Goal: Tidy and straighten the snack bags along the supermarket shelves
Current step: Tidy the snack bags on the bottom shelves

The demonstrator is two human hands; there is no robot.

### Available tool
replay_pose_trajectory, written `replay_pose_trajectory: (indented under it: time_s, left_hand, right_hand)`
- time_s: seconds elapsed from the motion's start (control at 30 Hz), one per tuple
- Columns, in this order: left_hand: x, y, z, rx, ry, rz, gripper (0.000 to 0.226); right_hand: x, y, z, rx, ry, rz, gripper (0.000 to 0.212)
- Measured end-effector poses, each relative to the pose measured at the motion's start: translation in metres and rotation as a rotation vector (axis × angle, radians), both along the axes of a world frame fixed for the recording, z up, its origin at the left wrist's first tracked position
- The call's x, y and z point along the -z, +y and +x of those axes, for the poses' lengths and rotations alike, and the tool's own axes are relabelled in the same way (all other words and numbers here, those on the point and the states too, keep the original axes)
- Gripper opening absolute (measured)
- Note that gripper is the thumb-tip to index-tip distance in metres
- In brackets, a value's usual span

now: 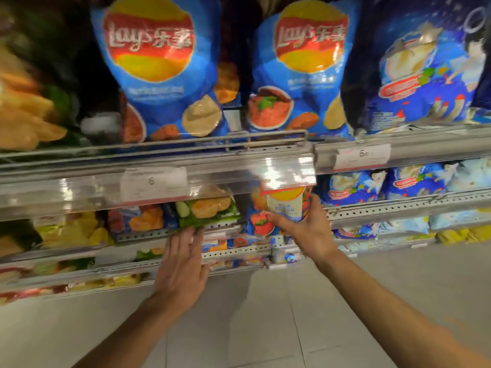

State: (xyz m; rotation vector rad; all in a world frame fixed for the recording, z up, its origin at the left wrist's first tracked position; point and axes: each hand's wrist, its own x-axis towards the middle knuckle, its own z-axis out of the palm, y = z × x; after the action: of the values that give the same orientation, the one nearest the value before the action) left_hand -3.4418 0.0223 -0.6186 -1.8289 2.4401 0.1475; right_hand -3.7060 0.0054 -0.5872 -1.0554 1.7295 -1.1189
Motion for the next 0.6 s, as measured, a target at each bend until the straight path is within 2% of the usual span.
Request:
replay_pose_trajectory:
  time_s: [0.13,0.23,0.37,0.47,0.6]
  left_hand:
    - [0.005,-0.001,0.007,0.048,0.063,-0.031,0.081]
    - [0.006,-0.003,0.006,0.020,0.017,-0.019,0.084]
    - [0.008,-0.003,0.008,0.021,0.034,-0.001,0.087]
    - [0.009,-0.002,0.007,0.016,0.037,0.007,0.091]
    - [0.007,-0.001,0.001,0.004,0.030,-0.002,0.093]
  right_hand:
    - [-0.003,-0.034,0.002,0.025,0.045,-0.021,0.065]
    - [0.006,-0.049,-0.004,-0.017,0.128,0.033,0.051]
    - [0.016,-0.057,-0.010,-0.097,0.176,0.105,0.052]
    - [0.018,-0.063,-0.010,-0.182,0.223,0.163,0.037]
    - [0.017,-0.068,-0.004,-0.252,0.308,0.249,0.040]
